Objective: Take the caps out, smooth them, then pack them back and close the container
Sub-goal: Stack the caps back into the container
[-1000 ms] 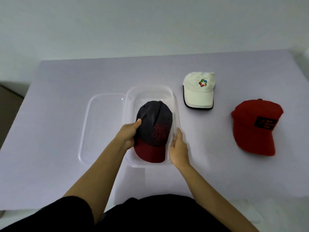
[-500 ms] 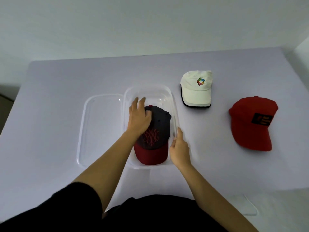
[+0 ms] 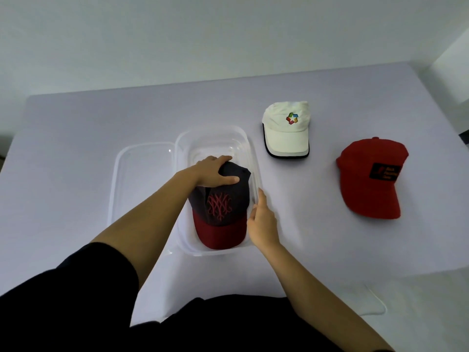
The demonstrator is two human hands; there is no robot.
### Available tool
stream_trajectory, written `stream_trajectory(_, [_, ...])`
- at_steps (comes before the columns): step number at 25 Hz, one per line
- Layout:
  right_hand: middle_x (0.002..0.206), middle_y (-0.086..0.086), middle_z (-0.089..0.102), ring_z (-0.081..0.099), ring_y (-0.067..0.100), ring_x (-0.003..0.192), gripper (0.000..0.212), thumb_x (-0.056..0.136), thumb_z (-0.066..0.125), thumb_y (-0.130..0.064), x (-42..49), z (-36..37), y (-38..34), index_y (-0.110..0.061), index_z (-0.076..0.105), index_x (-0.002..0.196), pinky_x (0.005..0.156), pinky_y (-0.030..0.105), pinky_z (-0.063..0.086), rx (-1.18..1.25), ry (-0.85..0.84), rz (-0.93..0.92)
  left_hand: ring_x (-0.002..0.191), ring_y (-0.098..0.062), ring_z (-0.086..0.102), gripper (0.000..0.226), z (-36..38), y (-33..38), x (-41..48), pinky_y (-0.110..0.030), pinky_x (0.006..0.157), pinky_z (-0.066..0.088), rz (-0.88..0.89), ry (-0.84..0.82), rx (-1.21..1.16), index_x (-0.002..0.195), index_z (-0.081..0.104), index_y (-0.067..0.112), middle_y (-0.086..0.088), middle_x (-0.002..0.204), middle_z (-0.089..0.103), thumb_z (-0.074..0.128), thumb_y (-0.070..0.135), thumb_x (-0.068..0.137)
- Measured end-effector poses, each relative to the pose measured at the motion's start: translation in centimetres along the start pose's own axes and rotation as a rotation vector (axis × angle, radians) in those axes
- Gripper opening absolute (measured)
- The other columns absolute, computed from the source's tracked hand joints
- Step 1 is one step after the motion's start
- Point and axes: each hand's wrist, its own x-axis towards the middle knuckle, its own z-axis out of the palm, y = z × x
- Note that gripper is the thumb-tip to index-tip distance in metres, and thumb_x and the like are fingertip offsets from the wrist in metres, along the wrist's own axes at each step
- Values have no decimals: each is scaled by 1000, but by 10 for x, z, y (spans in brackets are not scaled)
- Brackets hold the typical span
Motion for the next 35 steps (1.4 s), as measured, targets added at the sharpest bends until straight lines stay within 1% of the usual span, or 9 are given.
stream_trajectory(2, [150,10,33,36,24,136,57,99,34,-27,2,-5,4,-16,8,149,108,31,31,113,-93,-2,139,-29,30,82,-4,9,-2,-45,113,28,12,111,-27,146,27,28,-6,152,31,52,67,78])
stream_trajectory(4, [159,2,9,14,18,145,63,98,32,-41,6,-17,12,-19,3,149,114,31,17,176,-100,-1,133,-24,40,60,-13,35,-7,-31,107,30,66,439,-158,137,44,18,-6,145,44,54,51,87])
stream_trajectory(7, [159,0,7,9,16,146,63,97,34,-41,12,-48,29,-20,4,149,117,33,14,161,48,-19,120,-20,54,41,-24,91,-10,-23,96,36,115,730,-342,127,56,12,-6,132,58,54,33,92])
stream_trajectory(12, [158,7,7,7,22,146,64,96,43,-34,37,-127,88,-16,11,149,116,33,11,85,286,-7,119,-13,54,47,13,184,36,-20,91,38,187,408,-446,132,53,19,3,134,57,58,37,89])
stream_trajectory(16, [158,14,1,3,32,145,78,90,54,-40,51,-182,147,-15,8,149,117,50,18,-57,385,109,124,-15,48,64,52,232,80,-36,93,50,158,89,-708,139,43,21,4,143,46,66,41,83])
stream_trajectory(21, [157,12,-8,-2,38,144,119,64,73,-60,66,-221,207,-25,-4,148,114,57,17,-73,237,229,130,-20,40,83,72,279,123,-51,96,44,144,-99,-860,146,22,30,9,151,30,71,40,80])
stream_trajectory(26, [158,13,-2,-3,39,144,116,69,69,-60,70,-218,220,-24,-8,148,115,55,9,-211,152,113,90,-12,68,54,85,307,142,-31,68,56,139,-265,-881,131,50,15,-1,111,67,71,20,82])
stream_trajectory(30, [158,13,-1,-1,39,144,112,70,65,-63,68,-215,223,-24,-7,148,114,55,10,-240,186,107,105,-26,66,41,83,309,153,-52,89,52,58,-353,-864,119,60,13,-9,113,70,72,24,81])
stream_trajectory(35, [158,11,-4,-4,37,144,112,71,63,-64,65,-214,220,-28,-13,145,116,56,11,-237,164,80,98,-28,68,33,73,307,146,-57,85,52,61,-382,-815,111,63,13,-10,104,72,67,32,85])
